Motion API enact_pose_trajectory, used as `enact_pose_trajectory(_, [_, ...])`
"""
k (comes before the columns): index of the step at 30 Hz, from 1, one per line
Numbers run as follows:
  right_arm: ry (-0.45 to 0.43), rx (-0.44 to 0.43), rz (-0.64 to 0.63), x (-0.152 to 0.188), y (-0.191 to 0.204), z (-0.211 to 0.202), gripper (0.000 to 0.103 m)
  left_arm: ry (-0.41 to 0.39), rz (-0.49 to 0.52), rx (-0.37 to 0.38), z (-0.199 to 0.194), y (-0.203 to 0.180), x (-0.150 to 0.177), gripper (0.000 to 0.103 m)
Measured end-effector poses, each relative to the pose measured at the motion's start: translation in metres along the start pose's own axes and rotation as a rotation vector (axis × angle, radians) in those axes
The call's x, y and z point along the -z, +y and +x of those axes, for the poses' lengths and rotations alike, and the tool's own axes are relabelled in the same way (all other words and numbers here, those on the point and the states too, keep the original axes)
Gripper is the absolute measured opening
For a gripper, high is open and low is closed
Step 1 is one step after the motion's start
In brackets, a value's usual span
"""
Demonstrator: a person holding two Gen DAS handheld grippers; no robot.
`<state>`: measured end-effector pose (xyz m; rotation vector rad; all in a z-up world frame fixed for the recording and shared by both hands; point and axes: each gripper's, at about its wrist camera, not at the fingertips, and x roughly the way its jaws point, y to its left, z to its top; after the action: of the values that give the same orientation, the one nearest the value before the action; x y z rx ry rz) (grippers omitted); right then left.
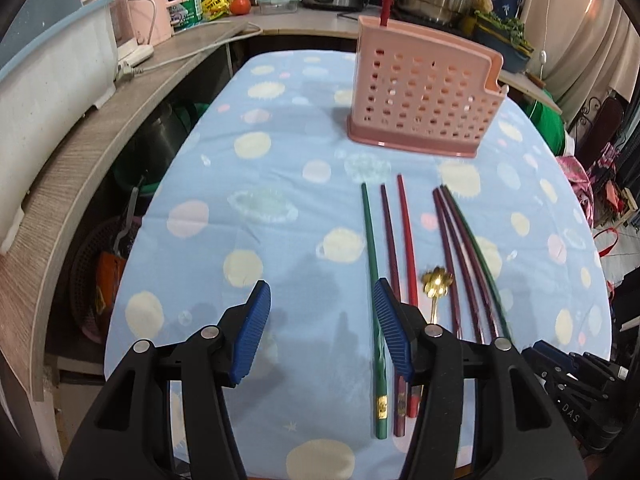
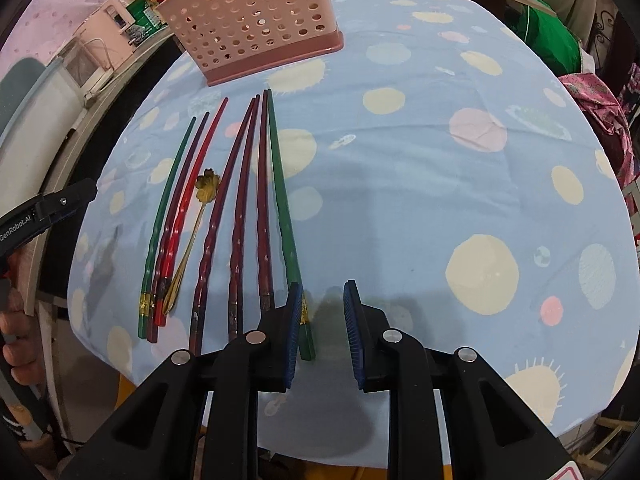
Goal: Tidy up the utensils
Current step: 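Move both open tools back down over the green chopsticks, then grasp a green chopstick with the left tool while the right tool grasps the other green chopstick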
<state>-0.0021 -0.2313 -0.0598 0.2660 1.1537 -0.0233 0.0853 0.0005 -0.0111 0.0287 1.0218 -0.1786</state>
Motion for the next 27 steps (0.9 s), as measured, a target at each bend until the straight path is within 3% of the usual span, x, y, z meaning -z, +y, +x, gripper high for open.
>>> enact_pose_trajectory(18, [0.004, -0.005, -0.05, 0.008, 0.015, 0.003, 0.022, 0.054, 0.007, -0.006, 0.009, 0.0, 0.023, 0.051])
enact_pose_trajectory(27, [0.004, 0.014, -0.052, 0.011, 0.011, 0.003, 0.009, 0.085, 0.019, -0.001, 0.011, -0.002, 0.035, 0.051])
